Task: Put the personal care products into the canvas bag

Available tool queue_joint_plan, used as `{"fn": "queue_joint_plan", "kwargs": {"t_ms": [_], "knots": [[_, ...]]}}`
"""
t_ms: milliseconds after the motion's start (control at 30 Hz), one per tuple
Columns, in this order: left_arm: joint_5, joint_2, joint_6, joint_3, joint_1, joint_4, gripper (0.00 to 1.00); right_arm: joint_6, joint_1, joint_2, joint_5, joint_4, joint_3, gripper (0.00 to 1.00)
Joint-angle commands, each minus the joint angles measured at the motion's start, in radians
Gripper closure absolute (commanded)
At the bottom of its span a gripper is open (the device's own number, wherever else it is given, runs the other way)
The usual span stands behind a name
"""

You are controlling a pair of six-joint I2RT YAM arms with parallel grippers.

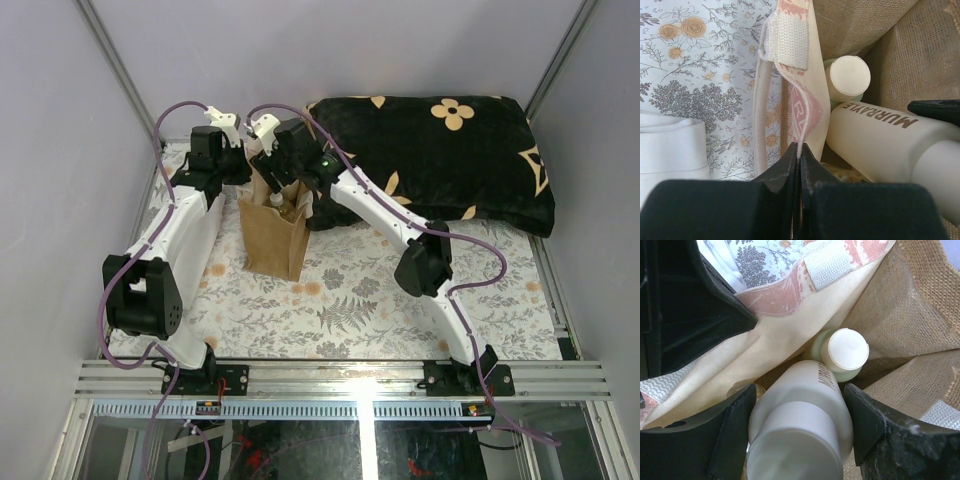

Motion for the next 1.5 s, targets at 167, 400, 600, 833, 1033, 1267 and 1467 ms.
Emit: {"fn": "queue_joint_plan", "kwargs": {"t_ms": [167,400,600,833,1033,1267,1467], "knots": [[0.005,-0.003,0.006,0.013,-0.007,0.054,1.00,0.070,-0.016,0.027,-0.042,0.117,0.008,0.89],[0.006,-0.006,0.007,0.011,-0.007,0.055,1.00,0.081,-0.055,0.030,0.030,0.153,0.047,1.00],[0.004,-0.009,0.007,0.013,-0.007,0.053,1.00,0.073,-0.084,-0.040,0.055,0.146,0.074,1.00],[-0.001,-0.010,0.001,0.018,-0.007,0.054,1.00,0.045,-0.085,-0.138,0.107,0.177,0.021,1.00],[-0.004,-0.013,-0.005,0.012,-0.007,0.057,1.00,-0.019,-0.095,-0.133,0.155,0.196,0.042,1.00],[-0.009,-0.016,-0.010,0.008,-0.008,0.056,1.00,-0.013,-0.172,-0.082,0.147,0.227,0.037,1.00],[-0.007,-0.008,-0.010,0.017,-0.007,0.053,1.00,-0.005,-0.202,-0.006,0.124,0.243,0.043,1.00]]}}
